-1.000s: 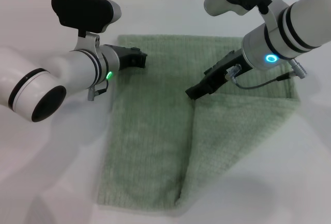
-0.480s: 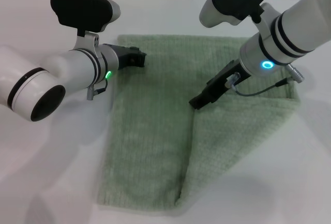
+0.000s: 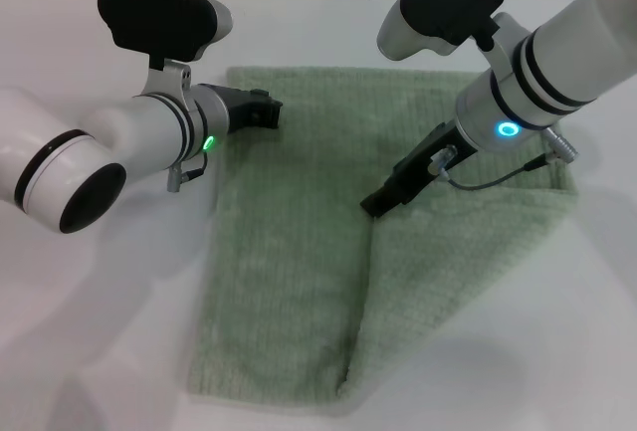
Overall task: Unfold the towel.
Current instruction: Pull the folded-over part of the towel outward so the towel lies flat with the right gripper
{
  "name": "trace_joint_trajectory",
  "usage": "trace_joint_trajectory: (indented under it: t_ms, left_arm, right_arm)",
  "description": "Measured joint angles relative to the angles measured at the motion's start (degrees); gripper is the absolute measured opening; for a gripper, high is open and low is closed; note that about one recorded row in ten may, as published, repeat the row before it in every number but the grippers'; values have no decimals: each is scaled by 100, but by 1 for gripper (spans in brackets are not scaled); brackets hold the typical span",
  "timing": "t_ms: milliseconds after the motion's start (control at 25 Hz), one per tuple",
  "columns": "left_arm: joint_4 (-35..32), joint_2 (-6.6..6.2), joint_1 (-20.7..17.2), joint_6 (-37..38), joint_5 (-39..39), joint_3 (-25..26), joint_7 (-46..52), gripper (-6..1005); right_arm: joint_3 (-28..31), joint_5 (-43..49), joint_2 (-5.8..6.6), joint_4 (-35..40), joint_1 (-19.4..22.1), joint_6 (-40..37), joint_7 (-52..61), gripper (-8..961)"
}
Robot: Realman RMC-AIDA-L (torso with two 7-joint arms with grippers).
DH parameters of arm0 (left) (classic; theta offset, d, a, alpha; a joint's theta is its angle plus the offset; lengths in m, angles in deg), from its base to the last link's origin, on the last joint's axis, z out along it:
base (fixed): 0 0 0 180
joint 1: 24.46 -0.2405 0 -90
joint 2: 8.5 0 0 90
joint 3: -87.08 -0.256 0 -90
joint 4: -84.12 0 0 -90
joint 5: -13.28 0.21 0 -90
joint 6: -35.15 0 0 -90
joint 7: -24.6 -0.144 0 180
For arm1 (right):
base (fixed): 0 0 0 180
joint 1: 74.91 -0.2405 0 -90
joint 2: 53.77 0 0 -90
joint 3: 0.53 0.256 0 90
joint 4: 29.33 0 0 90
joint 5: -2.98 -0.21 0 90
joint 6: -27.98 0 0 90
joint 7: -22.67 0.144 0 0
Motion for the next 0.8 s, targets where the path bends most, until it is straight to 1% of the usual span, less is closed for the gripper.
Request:
trace_joint_trajectory:
  t_ms: [240, 480, 680, 800]
  left_arm:
    - [3, 0, 0, -5, -8, 6, 0, -2]
    - [20, 0, 0, -5, -14, 7, 0, -2]
    - [28, 0, 0, -5, -14, 7, 0, -2]
    - [28, 0, 0, -5, -14, 7, 0, -2]
  right_arm:
    - [7, 0, 3, -89, -33, 50, -2, 715]
    - [-1, 0, 6, -148, -68, 58, -3, 595]
    - [-2, 5, 14, -193, -90, 56, -3, 345]
    - [-2, 13, 16, -231, -109, 54, -3, 323]
